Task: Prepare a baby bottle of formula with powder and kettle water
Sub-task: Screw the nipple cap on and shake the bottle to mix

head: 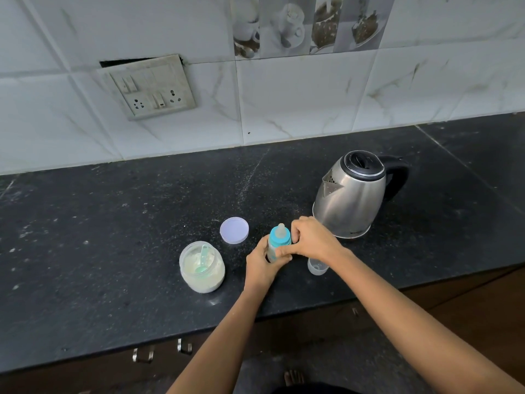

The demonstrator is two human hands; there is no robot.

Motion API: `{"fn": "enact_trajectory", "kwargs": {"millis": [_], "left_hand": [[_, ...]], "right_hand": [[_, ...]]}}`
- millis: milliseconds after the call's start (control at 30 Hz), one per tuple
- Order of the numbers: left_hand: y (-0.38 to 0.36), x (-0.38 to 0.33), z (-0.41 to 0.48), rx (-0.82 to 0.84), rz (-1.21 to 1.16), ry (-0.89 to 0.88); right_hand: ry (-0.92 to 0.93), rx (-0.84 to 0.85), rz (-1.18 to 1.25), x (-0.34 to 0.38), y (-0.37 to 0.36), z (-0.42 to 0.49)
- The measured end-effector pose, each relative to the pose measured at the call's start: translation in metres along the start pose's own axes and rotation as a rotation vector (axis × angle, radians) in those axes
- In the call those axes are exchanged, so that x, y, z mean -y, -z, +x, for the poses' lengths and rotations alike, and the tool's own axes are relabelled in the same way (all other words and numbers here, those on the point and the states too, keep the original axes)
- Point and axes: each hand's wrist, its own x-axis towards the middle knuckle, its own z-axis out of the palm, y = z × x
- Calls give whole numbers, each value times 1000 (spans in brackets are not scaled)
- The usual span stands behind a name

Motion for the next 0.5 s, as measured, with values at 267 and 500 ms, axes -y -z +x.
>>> {"fn": "enact_trajectory", "kwargs": {"millis": [267,500], "left_hand": [[-1,-3,-2,-6,1,20],[0,-3,-1,-1,10,28]], "right_hand": [[100,209,481,-8,0,0],[-25,-43,311,-5,-17,-1]]}}
